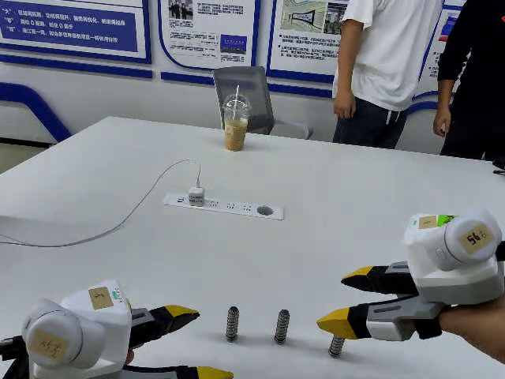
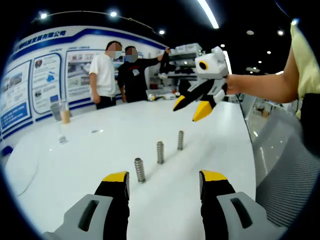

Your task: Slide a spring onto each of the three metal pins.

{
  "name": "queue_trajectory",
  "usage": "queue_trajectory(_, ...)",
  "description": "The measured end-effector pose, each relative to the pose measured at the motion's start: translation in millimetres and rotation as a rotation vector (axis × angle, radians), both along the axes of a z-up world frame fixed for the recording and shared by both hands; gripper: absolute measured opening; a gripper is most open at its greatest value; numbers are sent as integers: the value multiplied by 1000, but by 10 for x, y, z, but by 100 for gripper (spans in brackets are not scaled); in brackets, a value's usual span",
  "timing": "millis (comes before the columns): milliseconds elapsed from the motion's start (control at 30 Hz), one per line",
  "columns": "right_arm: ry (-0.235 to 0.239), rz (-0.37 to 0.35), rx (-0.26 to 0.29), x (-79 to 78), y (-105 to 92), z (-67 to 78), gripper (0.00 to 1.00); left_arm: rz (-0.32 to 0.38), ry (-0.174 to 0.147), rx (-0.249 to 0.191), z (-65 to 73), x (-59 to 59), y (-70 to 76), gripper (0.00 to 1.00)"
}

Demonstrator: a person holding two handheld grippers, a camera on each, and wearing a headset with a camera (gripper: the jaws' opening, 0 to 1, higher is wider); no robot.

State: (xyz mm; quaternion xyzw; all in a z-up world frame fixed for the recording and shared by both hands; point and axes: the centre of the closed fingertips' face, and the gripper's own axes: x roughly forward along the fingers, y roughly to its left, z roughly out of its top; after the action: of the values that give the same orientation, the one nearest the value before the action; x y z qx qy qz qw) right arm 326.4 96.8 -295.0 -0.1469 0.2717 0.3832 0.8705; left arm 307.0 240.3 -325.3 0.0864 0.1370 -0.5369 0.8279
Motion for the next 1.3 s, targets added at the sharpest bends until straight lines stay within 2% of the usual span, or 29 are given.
queue_trajectory(467,-13,-49,54,-134,-83,-39,52,-1,0,-4,14,-10,2,58)
queue_trajectory(1300,-47,-74,102,-313,-184,-99,52,-2,4,-4,8,-40,-17,59)
